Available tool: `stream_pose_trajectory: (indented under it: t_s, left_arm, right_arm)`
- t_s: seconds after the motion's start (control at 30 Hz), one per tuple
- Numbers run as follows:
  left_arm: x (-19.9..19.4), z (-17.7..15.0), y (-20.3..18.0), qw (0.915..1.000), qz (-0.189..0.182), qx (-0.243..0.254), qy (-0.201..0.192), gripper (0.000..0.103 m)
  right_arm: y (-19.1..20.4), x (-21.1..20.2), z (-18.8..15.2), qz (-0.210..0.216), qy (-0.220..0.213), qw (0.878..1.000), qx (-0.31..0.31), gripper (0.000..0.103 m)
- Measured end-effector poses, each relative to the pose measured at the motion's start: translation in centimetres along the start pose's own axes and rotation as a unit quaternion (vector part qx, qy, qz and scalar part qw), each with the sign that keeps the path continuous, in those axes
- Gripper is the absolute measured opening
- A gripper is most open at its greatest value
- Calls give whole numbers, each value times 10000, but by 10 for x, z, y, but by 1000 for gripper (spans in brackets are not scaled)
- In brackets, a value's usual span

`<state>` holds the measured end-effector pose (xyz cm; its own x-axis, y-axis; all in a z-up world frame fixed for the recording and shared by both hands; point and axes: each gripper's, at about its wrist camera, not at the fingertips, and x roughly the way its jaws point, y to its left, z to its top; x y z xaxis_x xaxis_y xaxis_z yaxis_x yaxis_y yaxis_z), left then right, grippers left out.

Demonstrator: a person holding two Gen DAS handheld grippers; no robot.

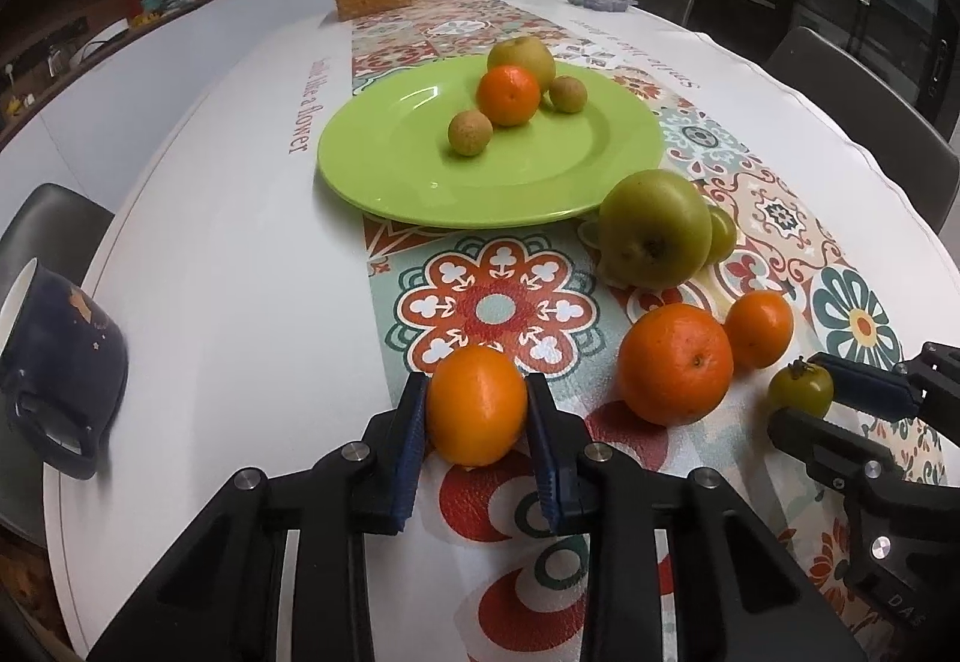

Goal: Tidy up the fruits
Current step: 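Carry the orange with the left tool while the right tool carries the green fruit onto the plate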

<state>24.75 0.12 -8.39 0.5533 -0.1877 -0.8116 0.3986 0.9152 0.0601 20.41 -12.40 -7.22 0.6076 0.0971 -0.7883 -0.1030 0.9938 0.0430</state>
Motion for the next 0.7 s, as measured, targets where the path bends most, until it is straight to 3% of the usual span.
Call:
stream_pose_trajectory:
  t_s: [0.7]
  left_arm:
    - [-75, 1, -9, 9977, 133, -223, -618, 32]
  right_arm:
    - [5, -62, 22, 205, -821, 9956, -404, 30]
